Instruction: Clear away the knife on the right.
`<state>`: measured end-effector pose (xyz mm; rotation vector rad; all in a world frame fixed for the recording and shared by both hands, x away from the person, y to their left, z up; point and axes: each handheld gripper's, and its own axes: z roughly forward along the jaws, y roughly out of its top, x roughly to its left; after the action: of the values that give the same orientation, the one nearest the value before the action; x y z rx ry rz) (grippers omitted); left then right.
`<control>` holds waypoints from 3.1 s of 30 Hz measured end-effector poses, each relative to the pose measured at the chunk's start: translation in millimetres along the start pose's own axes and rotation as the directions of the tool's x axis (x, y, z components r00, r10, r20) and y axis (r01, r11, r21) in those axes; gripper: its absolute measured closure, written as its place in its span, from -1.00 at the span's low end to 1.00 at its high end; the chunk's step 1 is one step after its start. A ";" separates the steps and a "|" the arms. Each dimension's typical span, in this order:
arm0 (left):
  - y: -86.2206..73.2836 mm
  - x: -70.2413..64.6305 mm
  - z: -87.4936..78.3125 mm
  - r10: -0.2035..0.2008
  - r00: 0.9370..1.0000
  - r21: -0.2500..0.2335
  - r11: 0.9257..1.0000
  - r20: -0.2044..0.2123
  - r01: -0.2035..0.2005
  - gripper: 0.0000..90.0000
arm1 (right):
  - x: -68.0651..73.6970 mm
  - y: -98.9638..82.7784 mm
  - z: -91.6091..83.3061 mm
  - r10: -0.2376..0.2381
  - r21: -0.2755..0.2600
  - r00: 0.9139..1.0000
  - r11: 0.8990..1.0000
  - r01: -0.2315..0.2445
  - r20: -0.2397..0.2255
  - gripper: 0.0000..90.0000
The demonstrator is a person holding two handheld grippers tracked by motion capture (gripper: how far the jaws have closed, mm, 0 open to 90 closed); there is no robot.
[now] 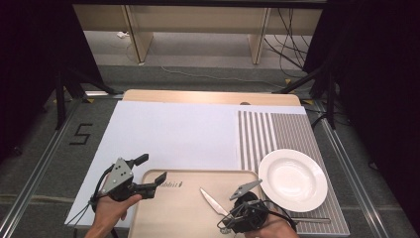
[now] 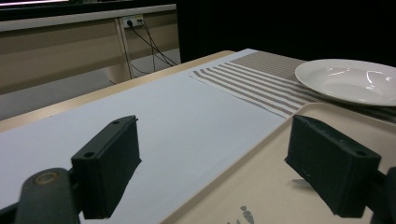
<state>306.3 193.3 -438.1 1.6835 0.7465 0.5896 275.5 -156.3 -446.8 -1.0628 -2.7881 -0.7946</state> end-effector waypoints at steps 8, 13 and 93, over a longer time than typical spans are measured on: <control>0.1 -0.2 0.1 0.000 1.000 0.001 1.000 0.000 0.000 -0.63 | 7.6 5.0 12.4 -0.028 0.007 0.998 1.000 0.028 0.054 0.66; 0.0 0.0 0.4 -0.001 1.000 -0.008 1.000 0.005 0.001 -0.63 | 11.8 6.8 21.4 -0.051 0.043 0.995 0.998 0.047 0.082 0.77; 1.0 -0.5 -1.1 0.003 1.000 -0.004 1.000 0.004 -0.003 -0.63 | -33.0 -24.3 -24.0 0.068 -0.077 0.997 0.995 -0.066 0.028 0.22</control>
<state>305.3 193.5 -436.8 1.6816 0.7391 0.5895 282.1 -203.2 -444.3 -1.1839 -2.7512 -0.8906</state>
